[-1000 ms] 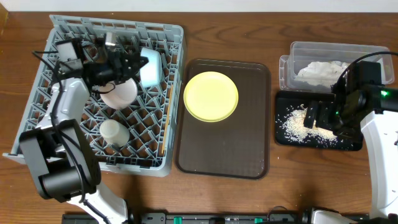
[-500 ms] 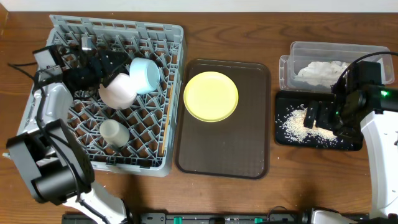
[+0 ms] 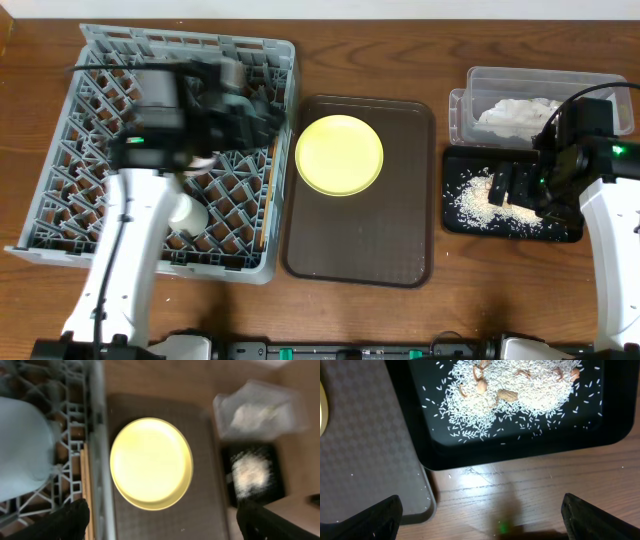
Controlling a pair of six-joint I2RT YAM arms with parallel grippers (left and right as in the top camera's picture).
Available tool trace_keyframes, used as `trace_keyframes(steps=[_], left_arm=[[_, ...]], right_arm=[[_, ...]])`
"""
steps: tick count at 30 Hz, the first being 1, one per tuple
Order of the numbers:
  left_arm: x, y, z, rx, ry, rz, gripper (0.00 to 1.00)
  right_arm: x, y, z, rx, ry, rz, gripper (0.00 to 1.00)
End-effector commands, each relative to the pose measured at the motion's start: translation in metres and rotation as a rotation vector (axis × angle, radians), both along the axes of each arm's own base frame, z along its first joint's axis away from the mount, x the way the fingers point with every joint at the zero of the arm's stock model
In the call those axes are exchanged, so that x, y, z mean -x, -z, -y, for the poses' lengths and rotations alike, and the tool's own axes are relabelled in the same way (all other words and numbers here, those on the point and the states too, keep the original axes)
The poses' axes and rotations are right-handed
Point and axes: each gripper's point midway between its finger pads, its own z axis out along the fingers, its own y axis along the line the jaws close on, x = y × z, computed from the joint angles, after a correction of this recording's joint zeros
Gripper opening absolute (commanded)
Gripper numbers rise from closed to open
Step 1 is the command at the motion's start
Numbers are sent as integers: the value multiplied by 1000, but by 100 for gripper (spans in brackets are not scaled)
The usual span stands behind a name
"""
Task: Sort waste into correct bins and load items into the dishwasher
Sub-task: 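Carry the blue bowl left and set it in the dish rack, then reach the left gripper to the yellow plate and grip its edge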
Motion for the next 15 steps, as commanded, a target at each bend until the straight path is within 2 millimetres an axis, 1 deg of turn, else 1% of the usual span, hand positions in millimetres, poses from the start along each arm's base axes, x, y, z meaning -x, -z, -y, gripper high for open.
trace_keyframes(steps=[1, 3, 5, 7, 9, 10, 11, 14, 15], left_arm=[[0, 31, 30, -265, 39, 32, 95], [7, 51, 69, -315, 128, 31, 95], [12, 83, 109, -360, 219, 19, 95], [17, 113, 137, -375, 284, -2, 95], [20, 136, 153, -388, 322, -20, 96], [22, 145, 158, -395, 335, -28, 95], [24, 163, 167, -405, 358, -43, 95], [27, 185, 172, -428, 375, -68, 95], [29, 192, 173, -435, 380, -80, 92]], right_arm=[[-1, -4, 2, -3, 14, 17, 99], [-1, -4, 2, -3, 14, 17, 99], [0, -4, 2, -3, 14, 14, 99], [0, -4, 2, -3, 14, 14, 99], [0, -4, 2, -3, 14, 14, 99], [0, -4, 2, -3, 14, 14, 99], [0, -4, 2, -3, 14, 14, 99], [0, -4, 2, -3, 14, 14, 99], [0, -4, 2, -3, 15, 14, 99]])
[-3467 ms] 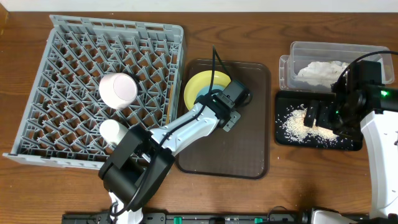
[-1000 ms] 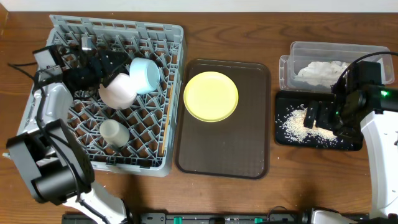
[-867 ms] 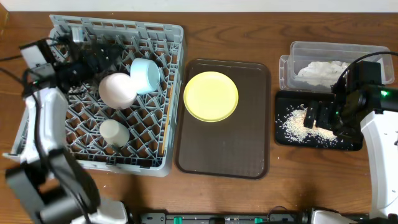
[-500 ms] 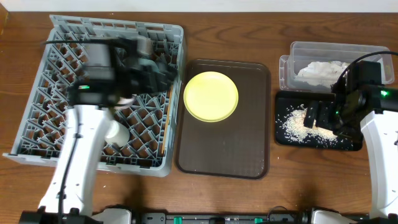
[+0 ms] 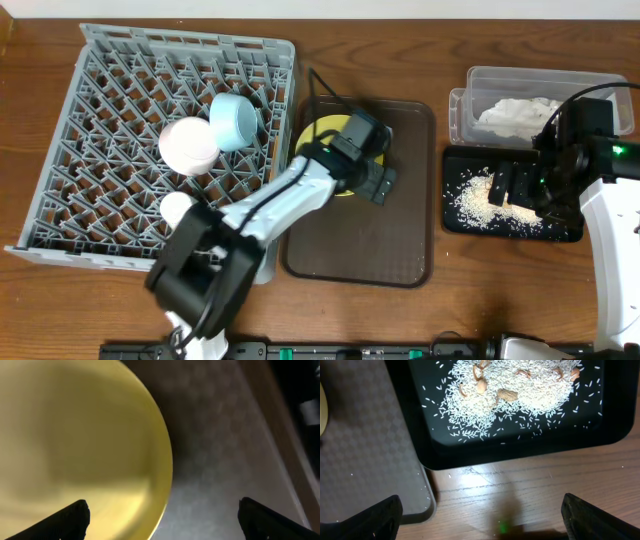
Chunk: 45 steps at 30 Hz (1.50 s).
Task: Sort waste into correct bins and load items into the dishwasher
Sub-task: 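Reach the left gripper to the yellow plate and grip its edge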
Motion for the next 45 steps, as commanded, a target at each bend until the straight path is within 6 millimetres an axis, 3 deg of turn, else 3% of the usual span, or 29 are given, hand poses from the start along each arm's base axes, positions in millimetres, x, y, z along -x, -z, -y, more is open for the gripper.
trace_keyframes(steps=[1, 4, 7, 11, 14, 23, 27, 34, 40, 45], left_arm=[[2, 27, -1, -59, 17, -18, 87], [8, 46, -5, -93, 18, -60, 82], [19, 63, -13, -140, 18, -121, 70], [29, 67, -16, -167, 27, -153, 27], [36, 67, -11, -173, 48, -157, 8], [52, 55, 18, -153, 123, -125, 6], [46, 27, 23, -104, 121, -77, 6], [28, -79, 20, 65, 84, 108, 6], [12, -169, -24, 219, -29, 238, 6], [1, -209, -63, 412, -54, 213, 6]], right_arm=[[-1, -4, 2, -3, 14, 16, 99], [-1, -4, 2, -3, 14, 16, 99], [-1, -4, 2, -3, 14, 17, 99], [-1, -4, 2, -3, 14, 17, 99], [-1, -4, 2, -3, 14, 17, 99], [0, -4, 2, -4, 14, 13, 99], [1, -4, 1, -4, 14, 11, 99], [1, -4, 2, -4, 14, 11, 99], [1, -4, 2, -4, 15, 9, 99], [1, -4, 1, -4, 15, 9, 99]])
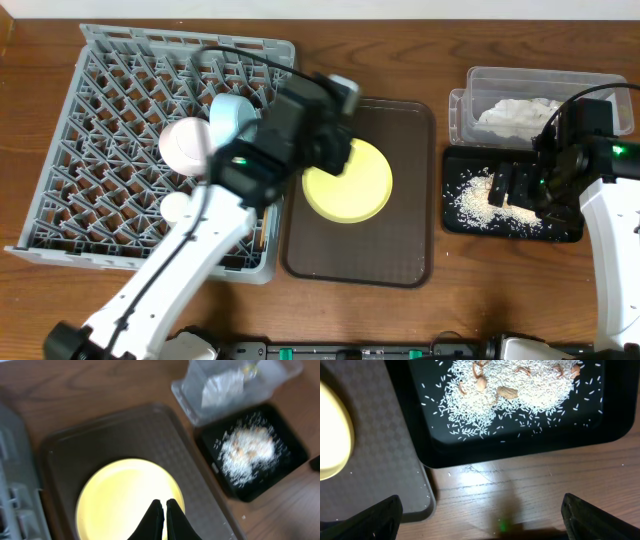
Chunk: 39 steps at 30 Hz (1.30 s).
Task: Sort waste into correct bins and load items into the dishwasher
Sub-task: 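Reach the left gripper to the yellow plate and grip its edge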
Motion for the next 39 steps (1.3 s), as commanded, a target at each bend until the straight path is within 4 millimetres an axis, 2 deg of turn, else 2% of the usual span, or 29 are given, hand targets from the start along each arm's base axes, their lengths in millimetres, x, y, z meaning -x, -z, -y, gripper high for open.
trace_keyframes(steps=[1, 3, 6, 7, 8, 9, 10, 14, 18, 19, 20, 25, 29, 31, 33, 35, 36, 38, 39], left_arm=[[1, -14, -12, 118, 38, -51, 6], [1, -4, -17, 92, 22, -76, 6], [5, 17, -10, 67, 40, -120, 16], [5, 29, -7, 42, 38, -141, 17], [5, 44, -5, -4, 29, -164, 25], [5, 51, -4, -24, 25, -173, 26], [7, 68, 1, -74, 22, -195, 33], [16, 110, 20, -187, 52, -245, 44], [30, 164, 43, -336, 93, -273, 54], [32, 170, 46, -357, 97, -272, 57], [36, 185, 49, -408, 101, -268, 58], [42, 220, 60, -505, 117, -251, 62], [42, 247, 53, -612, 95, -233, 62], [42, 254, 50, -643, 88, -232, 62], [43, 261, 48, -657, 89, -243, 54], [45, 266, 45, -670, 91, -255, 37], [47, 268, 43, -679, 92, -264, 15], [48, 268, 42, -684, 93, -268, 6], [49, 268, 42, -687, 94, -270, 6]], right_arm=[[-1, -4, 2, -3, 15, 17, 99], [-1, -4, 2, -3, 16, 16, 99], [0, -4, 2, -3, 16, 15, 99], [0, -4, 2, -3, 16, 16, 99], [0, -4, 2, -3, 15, 16, 99], [0, -4, 2, -3, 15, 16, 99], [0, -4, 2, -3, 16, 16, 99], [0, -4, 2, -3, 15, 16, 99], [0, -4, 2, -3, 15, 16, 99], [0, -4, 2, -3, 15, 16, 99], [0, -4, 2, -3, 15, 16, 99], [-1, -4, 2, -3, 15, 17, 99], [-1, -4, 2, -3, 15, 17, 99], [-1, -4, 2, -3, 15, 17, 99], [-1, -4, 2, -3, 15, 16, 99], [-1, -4, 2, -3, 15, 16, 99], [-1, -4, 2, -3, 15, 17, 99], [-1, -4, 2, -3, 15, 20, 99], [-1, -4, 2, -3, 15, 20, 99]])
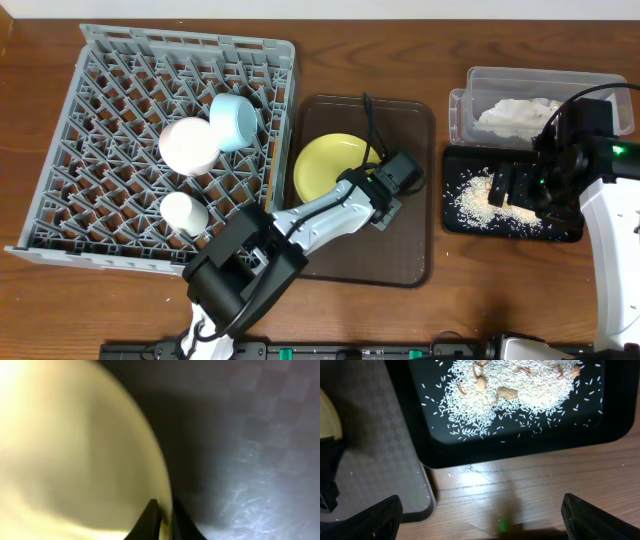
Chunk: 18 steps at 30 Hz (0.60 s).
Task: Sort waste into correct bins and load items into the dishwasher
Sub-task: 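Reach the left gripper to the yellow plate and grip its edge, then lift the yellow plate and stand it upright in the rack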
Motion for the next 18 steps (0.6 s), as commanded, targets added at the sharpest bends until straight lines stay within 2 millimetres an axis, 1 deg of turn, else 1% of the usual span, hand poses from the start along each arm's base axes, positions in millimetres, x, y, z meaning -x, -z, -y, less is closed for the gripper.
trace_keyframes(steps=[1, 6, 7, 8, 9, 11, 13, 14, 15, 18], left_arm=[[10, 28, -19, -96, -9, -49, 6], [16, 25, -9, -91, 17, -42, 6], [17, 22, -7, -88, 23, -40, 6], [18, 13, -2, -79, 33, -32, 6], [19, 10, 0, -74, 36, -28, 6], [18, -13, 4, -40, 40, -6, 6], [16, -28, 5, -13, 38, 13, 6], [16, -39, 7, 9, 39, 26, 6], [14, -55, 9, 40, 39, 51, 6], [12, -93, 13, 115, 40, 108, 6]], right_arm=[[-1, -4, 2, -3, 15, 18, 99], [0, -4, 2, -3, 15, 16, 99], [0, -4, 2, -3, 15, 16, 99], [0, -4, 2, -3, 15, 15, 99], [0, -4, 2, -3, 15, 15, 99], [0, -4, 2, -3, 15, 15, 99], [0, -4, 2, -3, 15, 15, 99], [0, -4, 2, -3, 15, 16, 99], [0, -4, 2, -3, 15, 15, 99], [0, -4, 2, -3, 15, 15, 99]])
